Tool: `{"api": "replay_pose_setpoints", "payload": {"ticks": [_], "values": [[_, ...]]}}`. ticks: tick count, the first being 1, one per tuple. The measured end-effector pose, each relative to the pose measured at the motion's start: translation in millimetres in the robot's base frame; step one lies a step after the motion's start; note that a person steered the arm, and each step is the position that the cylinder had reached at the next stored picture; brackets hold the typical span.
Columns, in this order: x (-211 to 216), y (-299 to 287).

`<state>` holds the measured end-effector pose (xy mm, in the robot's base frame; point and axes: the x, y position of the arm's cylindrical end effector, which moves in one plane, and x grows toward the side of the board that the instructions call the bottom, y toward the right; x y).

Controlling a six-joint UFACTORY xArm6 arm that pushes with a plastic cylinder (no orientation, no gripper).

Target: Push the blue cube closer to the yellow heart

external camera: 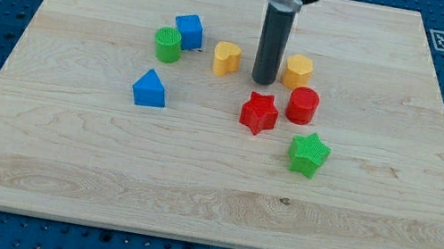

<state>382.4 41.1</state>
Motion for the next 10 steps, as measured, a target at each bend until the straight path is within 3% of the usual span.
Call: {"api": "replay_pose_setpoints", "payload": {"ticks": [2, 3, 5, 7, 10], "values": [[-47.3, -12.3], [-49.8, -22.4], [-82.8, -106.8], [-80.0, -175.0], [-70.3, -161.9]]}}
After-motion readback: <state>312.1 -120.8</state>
